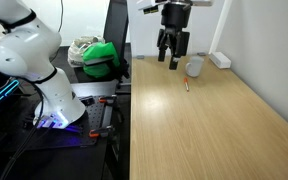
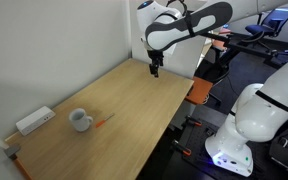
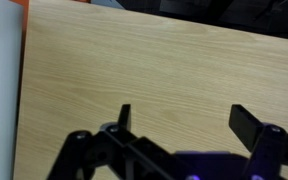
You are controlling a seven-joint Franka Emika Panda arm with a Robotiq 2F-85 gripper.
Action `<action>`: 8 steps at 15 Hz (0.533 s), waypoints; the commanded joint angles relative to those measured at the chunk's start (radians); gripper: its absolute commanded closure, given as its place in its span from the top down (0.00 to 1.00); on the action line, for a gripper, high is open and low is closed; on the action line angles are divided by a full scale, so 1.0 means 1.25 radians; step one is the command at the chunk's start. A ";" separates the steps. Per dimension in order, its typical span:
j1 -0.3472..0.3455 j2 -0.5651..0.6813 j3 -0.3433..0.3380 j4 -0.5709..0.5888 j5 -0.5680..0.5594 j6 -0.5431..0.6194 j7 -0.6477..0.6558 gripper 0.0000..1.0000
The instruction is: Pick up the pen and put it in the white cup
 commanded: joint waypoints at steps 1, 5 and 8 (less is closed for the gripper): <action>0.013 0.010 0.000 -0.001 -0.019 0.045 -0.027 1.00; 0.026 0.030 -0.002 0.000 -0.008 0.120 -0.097 1.00; 0.033 0.048 -0.007 -0.003 0.005 0.194 -0.191 1.00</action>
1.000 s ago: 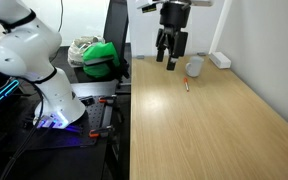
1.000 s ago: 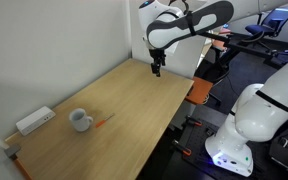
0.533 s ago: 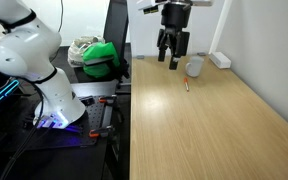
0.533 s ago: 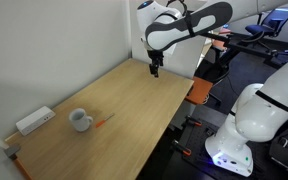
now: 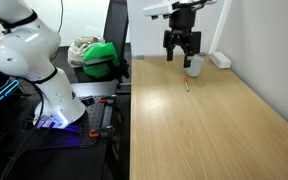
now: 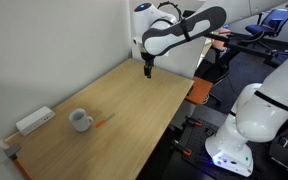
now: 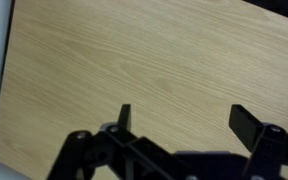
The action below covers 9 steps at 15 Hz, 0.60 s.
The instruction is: Pick up the pen and put it in the white cup
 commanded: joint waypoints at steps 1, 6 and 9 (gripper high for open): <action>0.012 0.022 -0.013 -0.004 0.013 0.089 -0.120 1.00; 0.020 0.046 -0.027 -0.025 0.108 0.231 -0.354 1.00; 0.024 0.062 -0.033 -0.028 0.230 0.279 -0.533 1.00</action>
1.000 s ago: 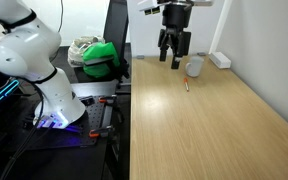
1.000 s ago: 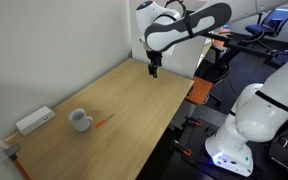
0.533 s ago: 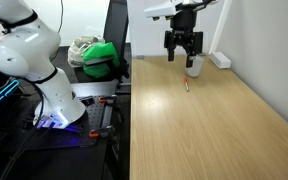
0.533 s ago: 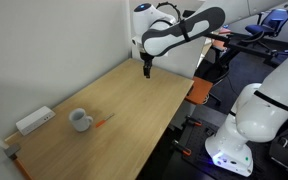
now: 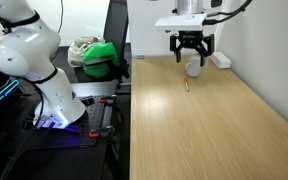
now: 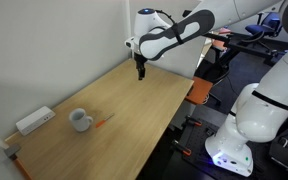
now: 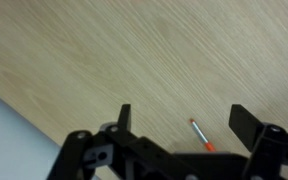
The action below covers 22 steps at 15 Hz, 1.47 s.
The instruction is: Pick up the pen and put it in the white cup
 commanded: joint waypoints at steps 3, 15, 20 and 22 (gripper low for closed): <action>0.020 0.023 -0.019 0.000 0.224 0.042 -0.324 1.00; 0.013 0.128 0.009 0.092 0.599 -0.084 -0.853 1.00; 0.001 0.198 0.032 0.148 0.645 -0.116 -0.982 1.00; -0.005 0.226 0.044 0.174 0.655 -0.136 -1.027 1.00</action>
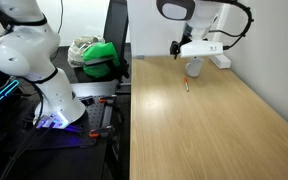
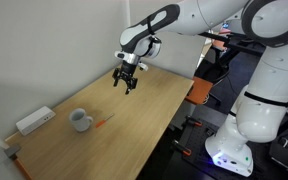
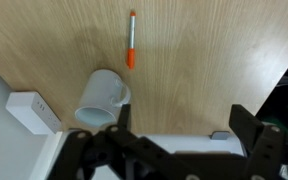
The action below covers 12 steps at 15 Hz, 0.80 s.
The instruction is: Pick up the pen and put it in the white cup
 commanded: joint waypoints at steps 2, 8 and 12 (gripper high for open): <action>-0.026 0.071 0.031 0.082 0.040 -0.066 -0.110 1.00; -0.025 0.088 0.041 0.082 0.033 -0.068 -0.113 1.00; -0.025 0.088 0.040 0.081 0.033 -0.068 -0.113 1.00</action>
